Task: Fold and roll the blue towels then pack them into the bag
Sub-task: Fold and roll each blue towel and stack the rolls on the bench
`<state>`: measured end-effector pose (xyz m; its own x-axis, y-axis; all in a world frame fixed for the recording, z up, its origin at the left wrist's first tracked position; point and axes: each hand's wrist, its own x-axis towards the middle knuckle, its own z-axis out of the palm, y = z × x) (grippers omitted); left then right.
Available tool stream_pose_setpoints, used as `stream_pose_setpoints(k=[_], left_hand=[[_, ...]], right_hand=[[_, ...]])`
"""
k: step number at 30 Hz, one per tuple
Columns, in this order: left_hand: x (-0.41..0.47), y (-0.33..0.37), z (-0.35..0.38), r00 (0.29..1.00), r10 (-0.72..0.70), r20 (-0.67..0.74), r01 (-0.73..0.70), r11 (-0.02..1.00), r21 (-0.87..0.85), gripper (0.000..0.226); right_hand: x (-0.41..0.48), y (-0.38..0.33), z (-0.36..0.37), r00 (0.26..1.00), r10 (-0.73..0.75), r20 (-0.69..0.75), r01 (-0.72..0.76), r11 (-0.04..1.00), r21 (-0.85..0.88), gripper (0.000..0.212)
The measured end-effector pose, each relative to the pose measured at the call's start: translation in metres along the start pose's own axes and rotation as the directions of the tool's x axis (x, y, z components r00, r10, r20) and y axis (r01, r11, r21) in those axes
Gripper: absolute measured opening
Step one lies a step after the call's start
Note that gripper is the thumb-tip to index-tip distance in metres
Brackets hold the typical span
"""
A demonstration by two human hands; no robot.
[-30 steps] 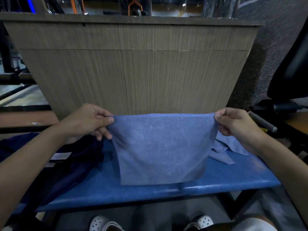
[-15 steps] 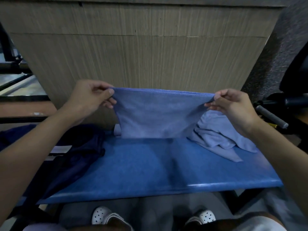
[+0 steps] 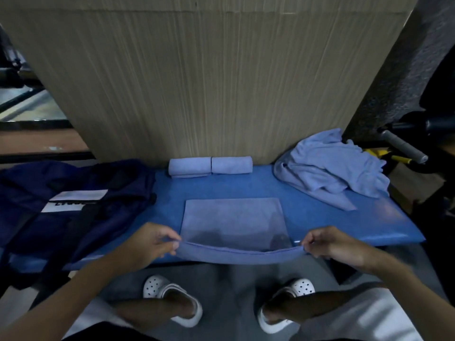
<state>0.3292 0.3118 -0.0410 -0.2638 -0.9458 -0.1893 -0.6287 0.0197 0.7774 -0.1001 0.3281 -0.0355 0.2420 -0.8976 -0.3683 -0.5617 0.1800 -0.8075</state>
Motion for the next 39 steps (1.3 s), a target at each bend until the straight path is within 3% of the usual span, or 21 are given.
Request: stream_pose_setpoints(k=[4, 7, 13, 16, 26, 39], left_hand=[[0.010, -0.004, -0.004, 0.998, 0.054, -0.031, -0.055, 0.998, -0.012, 0.026], [0.032, -0.005, -0.005, 0.989, 0.044, -0.143, -0.053, 0.997, -0.061, 0.034], [0.093, -0.020, -0.002, 0.961, -0.048, -0.274, 0.016, 0.993, -0.116, 0.014], [0.123, -0.035, 0.004, 0.949, -0.108, -0.297, 0.068, 0.988, -0.140, 0.022], [0.161, -0.065, 0.016, 0.927, -0.049, -0.373, 0.095, 0.990, 0.107, 0.029], [0.165, -0.053, 0.022, 0.904, -0.102, -0.415, 0.166, 0.979, 0.121, 0.022]], right_hand=[[0.006, -0.002, -0.002, 0.999, -0.029, -0.034, 0.031, 0.998, 0.052, 0.012], [0.026, -0.007, -0.003, 0.983, -0.061, -0.172, 0.085, 0.987, 0.138, 0.014], [0.093, 0.001, 0.005, 0.899, -0.017, -0.439, 0.119, 0.971, 0.208, 0.021], [0.130, 0.015, 0.008, 0.865, 0.007, -0.502, 0.101, 0.977, 0.189, 0.022], [0.178, 0.038, 0.010, 0.835, -0.118, -0.538, 0.026, 0.984, -0.175, 0.014], [0.185, 0.039, 0.010, 0.814, -0.116, -0.569, -0.039, 0.967, -0.253, 0.015]])
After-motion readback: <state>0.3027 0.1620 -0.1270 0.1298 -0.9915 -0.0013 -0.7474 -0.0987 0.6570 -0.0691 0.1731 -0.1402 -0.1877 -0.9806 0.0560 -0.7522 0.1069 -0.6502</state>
